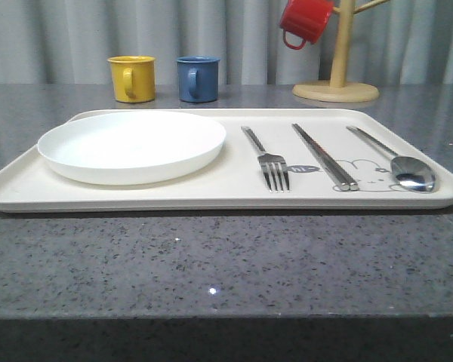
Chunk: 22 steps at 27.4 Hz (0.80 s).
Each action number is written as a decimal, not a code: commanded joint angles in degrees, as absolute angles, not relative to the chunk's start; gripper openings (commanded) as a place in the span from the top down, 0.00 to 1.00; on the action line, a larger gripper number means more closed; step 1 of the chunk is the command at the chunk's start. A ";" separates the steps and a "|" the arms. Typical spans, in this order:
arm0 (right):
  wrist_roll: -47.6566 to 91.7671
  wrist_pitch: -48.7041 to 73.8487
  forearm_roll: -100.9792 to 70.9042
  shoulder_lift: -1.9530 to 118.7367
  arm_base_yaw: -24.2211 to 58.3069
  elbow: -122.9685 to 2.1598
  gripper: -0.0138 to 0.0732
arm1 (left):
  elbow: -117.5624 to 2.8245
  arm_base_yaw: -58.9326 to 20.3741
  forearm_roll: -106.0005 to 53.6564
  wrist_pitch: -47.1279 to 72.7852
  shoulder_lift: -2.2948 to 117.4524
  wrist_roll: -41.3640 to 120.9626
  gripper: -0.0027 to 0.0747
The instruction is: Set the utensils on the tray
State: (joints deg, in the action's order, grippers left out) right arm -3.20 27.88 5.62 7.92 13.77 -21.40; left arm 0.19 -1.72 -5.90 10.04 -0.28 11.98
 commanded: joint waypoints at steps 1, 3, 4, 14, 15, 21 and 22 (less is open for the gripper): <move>-2.68 23.47 5.97 8.52 13.67 -22.66 0.92 | 0.26 -1.77 -6.54 5.47 -1.52 11.51 0.99; -2.68 23.47 5.97 8.52 13.67 -22.66 0.92 | 0.26 -1.77 -6.54 5.47 -1.52 11.51 0.99; -2.68 23.47 5.97 8.52 13.67 -22.66 0.92 | 0.26 -1.77 -6.54 5.47 -1.52 11.51 0.99; -2.68 22.36 6.14 7.59 13.03 -20.51 0.92 | 0.26 -1.77 -6.54 5.47 -1.52 11.51 0.99; -2.68 21.60 6.14 6.81 12.22 -19.09 0.92 | 0.26 -1.77 -6.54 5.47 -1.52 11.51 0.99; -2.68 13.70 4.19 0.26 4.79 -8.57 0.92 | 0.26 -1.77 -6.54 5.47 -1.52 11.51 0.99; -2.68 12.75 3.44 -0.69 3.79 -6.70 0.92 | 0.26 -1.77 -6.54 5.47 -1.52 11.51 0.99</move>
State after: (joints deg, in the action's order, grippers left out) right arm -3.20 19.95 4.45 0.48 5.94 -8.25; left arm 0.19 -1.72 -5.92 10.04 -0.28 11.98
